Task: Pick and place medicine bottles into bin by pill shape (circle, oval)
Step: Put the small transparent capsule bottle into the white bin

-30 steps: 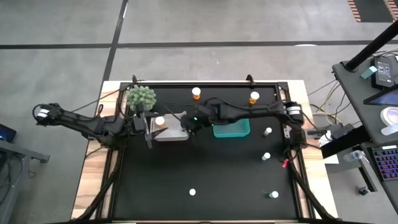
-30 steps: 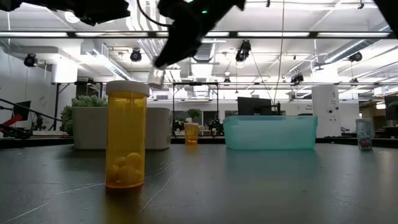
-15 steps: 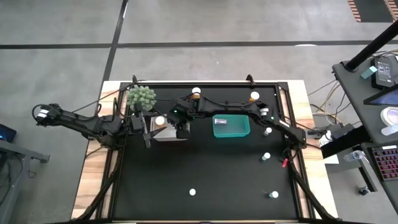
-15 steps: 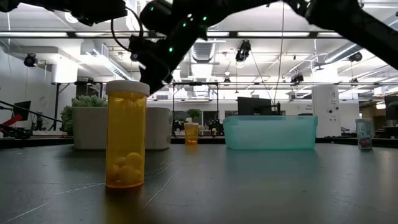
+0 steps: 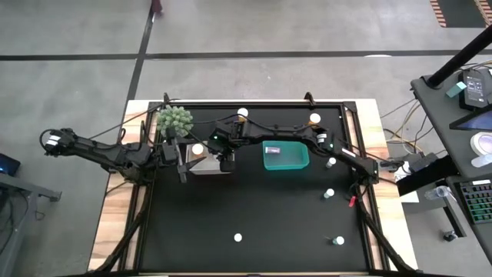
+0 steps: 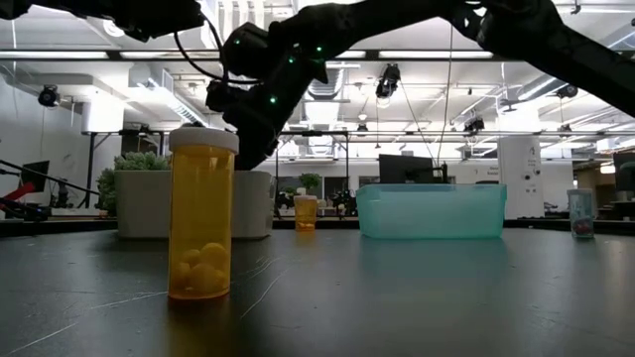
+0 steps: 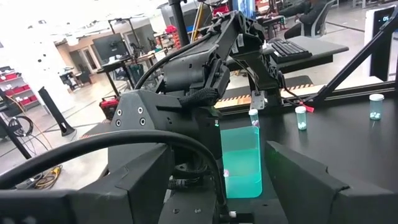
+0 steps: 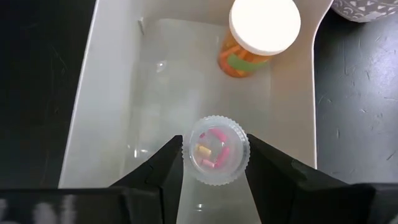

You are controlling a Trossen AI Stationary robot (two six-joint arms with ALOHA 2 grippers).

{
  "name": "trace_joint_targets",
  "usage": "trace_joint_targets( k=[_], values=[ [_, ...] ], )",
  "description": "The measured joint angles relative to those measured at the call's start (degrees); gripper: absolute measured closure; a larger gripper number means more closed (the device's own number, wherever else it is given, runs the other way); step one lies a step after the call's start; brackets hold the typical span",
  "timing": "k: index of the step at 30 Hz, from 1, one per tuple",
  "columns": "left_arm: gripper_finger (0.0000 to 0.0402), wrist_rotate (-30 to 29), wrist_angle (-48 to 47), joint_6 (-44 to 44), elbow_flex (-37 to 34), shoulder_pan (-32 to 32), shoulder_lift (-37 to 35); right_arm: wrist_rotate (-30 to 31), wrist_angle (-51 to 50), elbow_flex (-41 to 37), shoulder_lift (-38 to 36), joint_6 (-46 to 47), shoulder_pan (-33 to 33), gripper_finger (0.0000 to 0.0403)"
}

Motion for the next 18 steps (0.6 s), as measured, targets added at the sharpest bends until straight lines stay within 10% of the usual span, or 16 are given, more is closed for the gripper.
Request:
trace_joint_targets(
  k=[18],
  values=[
    [0.0159, 0.01, 0.20, 0.06, 0.00, 0.00, 0.00, 0.10, 0.30, -0.13, 1.45, 0.65, 0.00, 0.0209]
  ],
)
